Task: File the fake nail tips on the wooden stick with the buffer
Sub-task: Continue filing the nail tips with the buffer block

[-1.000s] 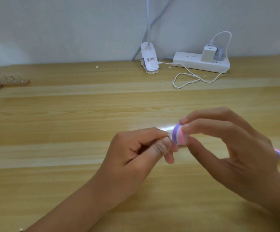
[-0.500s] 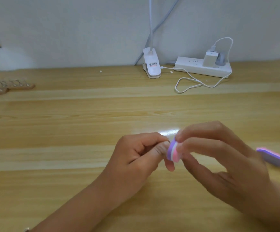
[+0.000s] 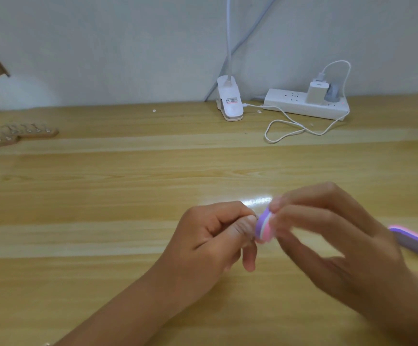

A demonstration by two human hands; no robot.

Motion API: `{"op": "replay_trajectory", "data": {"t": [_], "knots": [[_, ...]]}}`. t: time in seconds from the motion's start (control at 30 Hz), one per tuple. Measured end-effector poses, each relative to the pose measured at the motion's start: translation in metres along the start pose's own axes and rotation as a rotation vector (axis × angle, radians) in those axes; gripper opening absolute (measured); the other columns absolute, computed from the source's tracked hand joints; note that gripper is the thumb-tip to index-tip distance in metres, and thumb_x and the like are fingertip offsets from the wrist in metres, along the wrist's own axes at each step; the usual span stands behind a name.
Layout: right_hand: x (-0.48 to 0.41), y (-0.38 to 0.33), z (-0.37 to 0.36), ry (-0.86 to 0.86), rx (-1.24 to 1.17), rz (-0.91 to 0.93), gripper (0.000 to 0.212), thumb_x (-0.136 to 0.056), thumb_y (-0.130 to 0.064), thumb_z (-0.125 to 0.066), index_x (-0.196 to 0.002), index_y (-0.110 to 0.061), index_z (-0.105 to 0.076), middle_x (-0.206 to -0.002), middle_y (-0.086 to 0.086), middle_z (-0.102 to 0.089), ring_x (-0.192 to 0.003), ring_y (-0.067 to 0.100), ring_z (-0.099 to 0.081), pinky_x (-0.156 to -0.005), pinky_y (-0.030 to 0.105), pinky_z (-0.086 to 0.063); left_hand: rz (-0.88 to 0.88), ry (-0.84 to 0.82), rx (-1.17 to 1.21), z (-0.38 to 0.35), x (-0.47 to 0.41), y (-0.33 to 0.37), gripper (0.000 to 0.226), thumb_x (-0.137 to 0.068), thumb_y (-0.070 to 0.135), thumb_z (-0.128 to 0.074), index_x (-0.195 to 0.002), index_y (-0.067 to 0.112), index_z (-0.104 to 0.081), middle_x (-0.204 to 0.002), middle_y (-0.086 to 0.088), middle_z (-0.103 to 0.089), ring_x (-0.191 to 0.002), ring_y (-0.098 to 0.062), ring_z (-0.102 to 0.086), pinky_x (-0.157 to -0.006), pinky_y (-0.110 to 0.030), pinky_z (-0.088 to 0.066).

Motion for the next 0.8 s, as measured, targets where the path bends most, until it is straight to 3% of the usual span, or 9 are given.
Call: {"op": "replay_trajectory", "data": {"t": [0.1,0.2,0.33,0.47,0.6,0.8], "knots": [[0.001,-0.003,-0.002,-0.003,-0.024,0.031,0.024,-0.095,-0.003,-0.063,-0.116,-0.015,-0.063,-0.105,-0.001,-0.062,-0.103,0.013,-0.064,-0.090,0.023,-0.049,0.003,-0.013,0.000,0.000,0.000,-0.001,0.026,-0.093,0.021,-0.054,-0.073,0.013,-0.066,-0.054,-0.005,-0.061,-0.043,-0.026,-0.041,-0.043,-0.027,-0.032],[0.001,0.008,0.003,-0.010,-0.001,-0.027,0.023,-0.094,-0.003,-0.063,-0.110,-0.020,-0.065,-0.102,0.003,-0.064,-0.098,0.020,-0.065,-0.085,0.031,-0.051,0.022,-0.006,0.014,0.002,-0.001,-0.003,0.026,-0.094,0.016,-0.052,-0.073,0.009,-0.066,-0.054,-0.006,-0.060,-0.047,-0.038,-0.046,-0.046,-0.023,-0.036],[0.004,-0.001,-0.001,0.005,-0.012,0.019,0.024,-0.094,-0.002,-0.065,-0.115,-0.015,-0.063,-0.103,0.002,-0.064,-0.099,0.018,-0.066,-0.087,0.028,-0.051,0.006,-0.027,0.029,-0.001,-0.001,-0.001,0.025,-0.092,0.022,-0.054,-0.074,0.010,-0.067,-0.054,-0.004,-0.060,-0.044,-0.029,-0.043,-0.045,-0.023,-0.035],[0.003,0.012,0.002,-0.006,-0.003,-0.039,0.023,-0.094,-0.005,-0.063,-0.114,-0.017,-0.061,-0.102,-0.003,-0.060,-0.098,0.016,-0.063,-0.087,0.028,-0.050,0.010,-0.012,0.036,0.001,-0.001,-0.002,0.026,-0.093,0.014,-0.052,-0.072,0.011,-0.067,-0.053,-0.003,-0.059,-0.045,-0.037,-0.046,-0.045,-0.020,-0.036],[0.004,-0.003,-0.002,-0.002,-0.023,0.021,0.025,-0.093,-0.004,-0.066,-0.115,-0.016,-0.063,-0.105,-0.001,-0.061,-0.098,0.017,-0.065,-0.086,0.029,-0.051,-0.003,-0.046,0.028,-0.002,-0.001,0.001,0.026,-0.093,0.018,-0.054,-0.072,0.010,-0.067,-0.055,-0.005,-0.061,-0.043,-0.024,-0.044,-0.046,-0.020,-0.036],[0.001,0.002,0.001,-0.008,-0.029,-0.015,0.024,-0.094,-0.005,-0.065,-0.115,-0.016,-0.062,-0.100,0.002,-0.062,-0.094,0.018,-0.064,-0.083,0.029,-0.051,-0.009,-0.042,0.020,-0.001,-0.001,0.001,0.026,-0.094,0.015,-0.054,-0.073,0.007,-0.068,-0.054,-0.006,-0.061,-0.044,-0.019,-0.047,-0.046,-0.018,-0.036]]}}
Point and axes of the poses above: each hand's wrist, its own x-axis away from the middle knuckle, its own z-axis out of the back of the hand, y = z × x, the point moved 8 cm from there along -x, towards the middle knuckle
